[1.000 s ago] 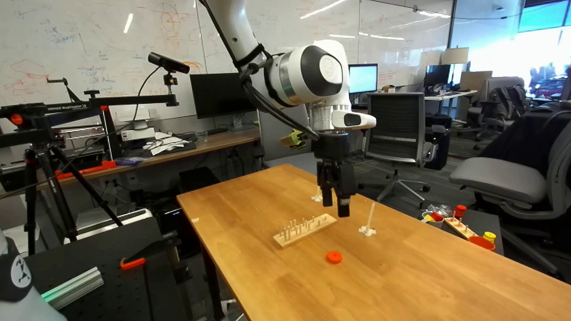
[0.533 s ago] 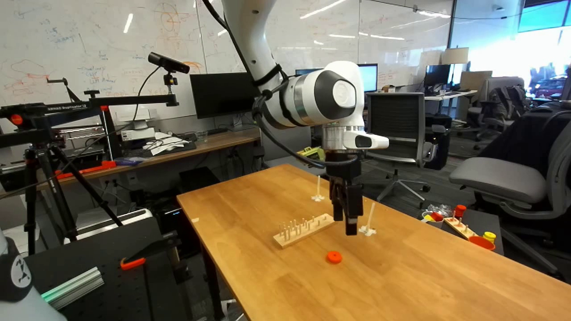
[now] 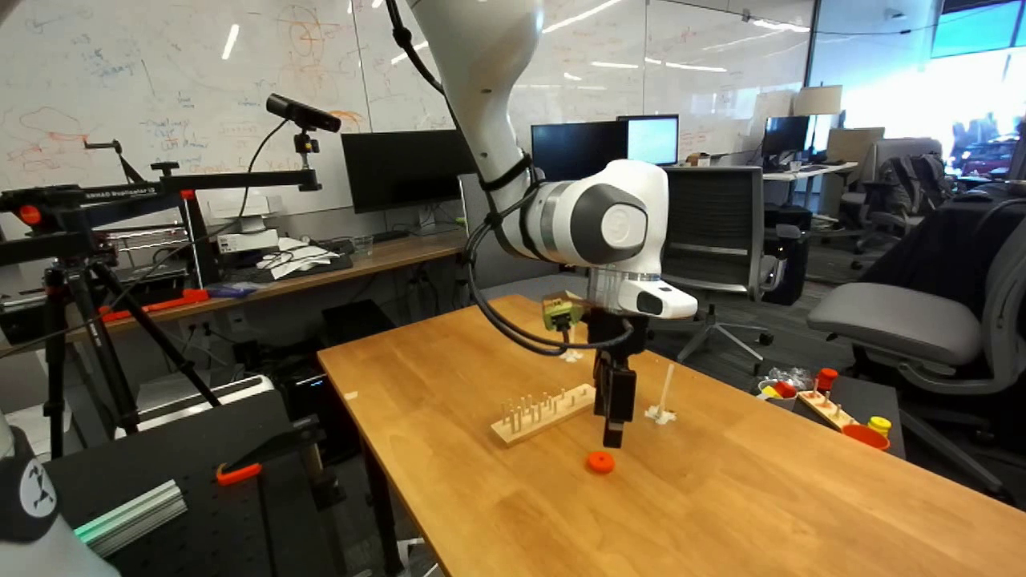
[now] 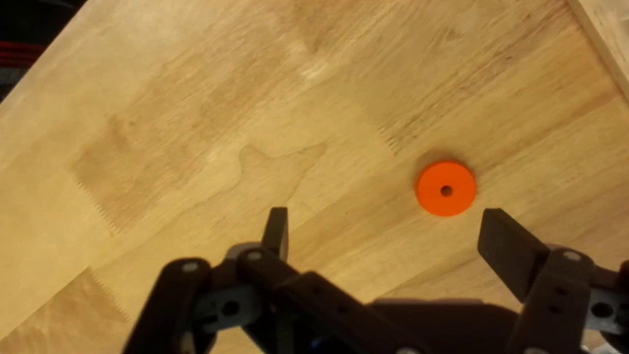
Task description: Put the orange thing on the wooden rack
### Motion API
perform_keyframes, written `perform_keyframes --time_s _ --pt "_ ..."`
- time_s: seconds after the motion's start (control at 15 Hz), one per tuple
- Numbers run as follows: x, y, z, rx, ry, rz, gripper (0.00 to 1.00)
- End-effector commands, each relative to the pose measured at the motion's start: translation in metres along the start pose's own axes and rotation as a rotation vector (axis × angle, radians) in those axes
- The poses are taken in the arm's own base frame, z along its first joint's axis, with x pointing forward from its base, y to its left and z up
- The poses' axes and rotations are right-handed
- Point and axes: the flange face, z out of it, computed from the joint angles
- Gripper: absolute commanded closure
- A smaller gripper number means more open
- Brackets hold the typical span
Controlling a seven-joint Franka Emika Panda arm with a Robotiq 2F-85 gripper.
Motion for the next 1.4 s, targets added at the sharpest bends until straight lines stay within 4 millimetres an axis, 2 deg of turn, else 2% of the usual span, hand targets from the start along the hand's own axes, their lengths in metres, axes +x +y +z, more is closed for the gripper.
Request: perform_keyframes --time_s 0.0,0.2,0.27,0.47,0.67,0.87,1.2,1.33 --pt "0.019 -0.012 0.015 -0.005 -0.001 0.006 0.0" --pt "0.022 -0.019 0.024 -0.039 0.006 -0.012 0.0" --pt "0.016 -0.009 0.024 -0.017 0.001 0.003 0.0" --pt "0.018 -0.015 0.03 -0.023 0.002 -0.003 0.0" --pt "0.019 -0.016 0.028 -0.023 0.005 -0.004 0.0" --pt "0.024 -0.018 0.023 0.079 0.034 0.106 0.0" --pt "0.014 -0.03 0.014 0.124 0.063 0.024 0.0" --pt "0.01 -0.035 0.015 0.136 0.09 0.065 0.0"
